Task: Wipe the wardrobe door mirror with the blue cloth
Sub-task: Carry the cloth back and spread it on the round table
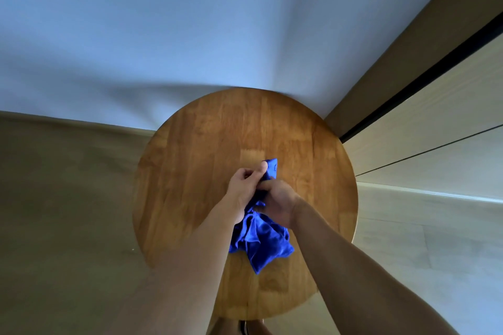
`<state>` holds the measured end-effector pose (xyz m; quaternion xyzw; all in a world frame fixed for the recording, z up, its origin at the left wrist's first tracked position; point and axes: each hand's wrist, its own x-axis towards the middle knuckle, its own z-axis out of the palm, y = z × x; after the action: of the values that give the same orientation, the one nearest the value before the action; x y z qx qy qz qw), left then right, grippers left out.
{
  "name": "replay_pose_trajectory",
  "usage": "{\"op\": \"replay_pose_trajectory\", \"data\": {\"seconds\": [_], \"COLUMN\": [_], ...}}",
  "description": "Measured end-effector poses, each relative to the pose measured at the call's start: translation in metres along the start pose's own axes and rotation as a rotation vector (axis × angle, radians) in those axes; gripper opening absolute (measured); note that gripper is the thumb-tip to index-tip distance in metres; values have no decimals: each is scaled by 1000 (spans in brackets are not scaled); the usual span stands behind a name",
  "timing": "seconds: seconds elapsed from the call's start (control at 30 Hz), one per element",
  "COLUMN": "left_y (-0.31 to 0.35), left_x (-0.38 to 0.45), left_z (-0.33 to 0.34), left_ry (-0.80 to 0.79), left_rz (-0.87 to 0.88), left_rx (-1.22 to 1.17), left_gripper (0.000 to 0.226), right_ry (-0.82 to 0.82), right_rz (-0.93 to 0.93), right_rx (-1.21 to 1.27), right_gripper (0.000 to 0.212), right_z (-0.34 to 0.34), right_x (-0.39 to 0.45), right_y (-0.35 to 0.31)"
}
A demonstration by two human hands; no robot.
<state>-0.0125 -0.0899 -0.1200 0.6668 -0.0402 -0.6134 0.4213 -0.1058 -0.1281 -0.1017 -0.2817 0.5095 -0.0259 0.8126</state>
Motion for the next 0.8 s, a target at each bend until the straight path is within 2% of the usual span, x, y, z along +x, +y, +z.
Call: {"op": "replay_pose_trajectory", "data": {"seconds": [0.1, 0.17, 0.27, 0.33, 0.43, 0.5, 0.53, 0.6, 0.73, 0.8], "left_y": [0, 3, 11, 21, 35, 42, 45, 51, 67, 76], "left_x": [-7, -12, -20, -24, -26, -27, -29, -36, -50, -56], "left_z": [-5, -9, -16, -25, -46, -60, -65, -74, -90, -97], "left_ry": [44, 96, 142, 160, 223, 331, 389, 480, 578, 623], "left_rz": [71, 127, 148, 152, 191, 214, 219, 242, 342, 420], "left_rx": [79, 101, 13, -4, 170, 342, 376, 378, 406, 416], "left_gripper": [27, 9, 19, 20, 21, 19, 20, 24, 22, 16], "right_ry": [61, 144, 343, 461, 615, 651, 657, 666, 782, 834], "right_rz": [-11, -12, -24, -76, -175, -228, -256, -312, -380, -420], "right_rx": [-90, -54, 213, 274, 312, 320, 305, 272, 248, 199], "right_gripper": [45, 40, 25, 21, 17, 7, 12, 20, 13, 16], "right_z": [10, 11, 3, -4, -19, -25, -26, -27, -27, -30], "right_x": [-10, -12, -15, -21, -34, -45, -51, -59, -71, -78], "right_y": [-3, -1, -1, -9, -26, -36, -41, -50, -65, -73]}}
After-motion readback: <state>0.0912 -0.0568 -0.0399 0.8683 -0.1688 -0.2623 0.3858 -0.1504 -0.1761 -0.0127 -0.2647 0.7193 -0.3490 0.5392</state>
